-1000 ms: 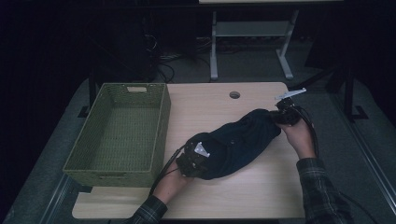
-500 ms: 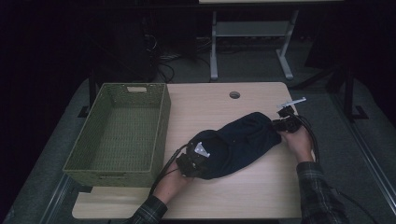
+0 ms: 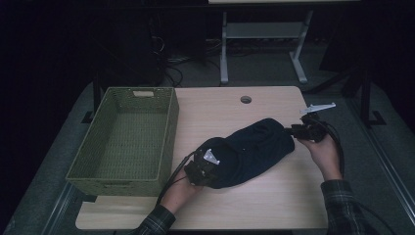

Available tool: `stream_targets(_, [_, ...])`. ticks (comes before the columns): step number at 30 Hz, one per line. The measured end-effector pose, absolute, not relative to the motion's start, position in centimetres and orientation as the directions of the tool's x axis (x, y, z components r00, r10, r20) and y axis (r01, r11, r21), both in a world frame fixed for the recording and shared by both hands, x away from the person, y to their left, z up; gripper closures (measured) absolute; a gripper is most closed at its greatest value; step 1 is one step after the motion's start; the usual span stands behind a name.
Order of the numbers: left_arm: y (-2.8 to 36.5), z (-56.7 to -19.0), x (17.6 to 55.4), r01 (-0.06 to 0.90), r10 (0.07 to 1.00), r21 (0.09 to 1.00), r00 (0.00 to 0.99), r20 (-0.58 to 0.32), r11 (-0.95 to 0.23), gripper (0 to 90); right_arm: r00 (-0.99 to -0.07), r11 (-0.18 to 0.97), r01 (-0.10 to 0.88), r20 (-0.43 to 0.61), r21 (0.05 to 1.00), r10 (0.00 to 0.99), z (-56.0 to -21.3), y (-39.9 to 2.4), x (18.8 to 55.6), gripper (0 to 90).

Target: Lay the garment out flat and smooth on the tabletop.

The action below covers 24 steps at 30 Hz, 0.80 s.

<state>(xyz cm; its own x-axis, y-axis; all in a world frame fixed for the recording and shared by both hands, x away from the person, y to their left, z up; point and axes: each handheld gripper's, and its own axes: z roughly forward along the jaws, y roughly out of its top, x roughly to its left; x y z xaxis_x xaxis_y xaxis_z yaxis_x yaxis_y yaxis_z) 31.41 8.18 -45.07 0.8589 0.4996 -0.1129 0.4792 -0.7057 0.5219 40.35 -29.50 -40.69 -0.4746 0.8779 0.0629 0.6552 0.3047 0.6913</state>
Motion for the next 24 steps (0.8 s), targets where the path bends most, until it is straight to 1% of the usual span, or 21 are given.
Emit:
stream_targets(3, [8.3, -45.0, 31.5, 0.471, 0.491, 0.514, 0.865, -0.108, -0.717, 89.5, -0.488, 0.311, 0.656, 0.072, 0.687, 0.870, -40.7, -29.0, 39.1, 71.3])
stream_targets(5, [8.3, -45.0, 31.5, 0.472, 0.491, 0.514, 0.864, -0.110, -0.716, 89.5, -0.504, 0.323, 0.631, 0.057, 0.705, 0.862, -40.8, -28.5, 38.4, 73.2])
stream_targets(9, [8.3, -45.0, 31.5, 0.473, 0.491, 0.514, 0.864, -0.112, -0.715, 89.5, -0.526, 0.311, 0.630, 0.097, 0.712, 0.845, -40.9, -27.5, 36.9, 79.2])
stream_targets(11, [8.3, -45.0, 31.5, 0.473, 0.490, 0.514, 0.864, -0.112, -0.716, 89.5, -0.542, 0.316, 0.633, 0.113, 0.707, 0.833, -41.0, -26.9, 36.3, 80.7])
stream_targets(14, [8.4, -45.0, 31.6, 0.467, 0.486, 0.515, 0.867, -0.107, -0.719, 89.5, -0.560, 0.319, 0.615, 0.115, 0.721, 0.820, -41.1, -26.1, 35.3, 85.3])
stream_targets(17, [8.3, -45.1, 31.6, 0.479, 0.493, 0.515, 0.862, -0.122, -0.711, 89.5, -0.589, 0.333, 0.612, 0.132, 0.718, 0.797, -41.4, -24.9, 34.4, 89.2])
stream_targets(20, [8.4, -45.1, 31.6, 0.481, 0.493, 0.514, 0.861, -0.124, -0.710, 89.5, -0.620, 0.371, 0.584, 0.102, 0.722, 0.778, -41.9, -23.6, 33.5, 89.7])
stream_targets(24, [8.3, -45.1, 31.5, 0.484, 0.497, 0.518, 0.859, -0.125, -0.706, 89.5, -0.656, 0.393, 0.576, 0.119, 0.716, 0.745, -42.8, -21.9, 32.4, 89.7])
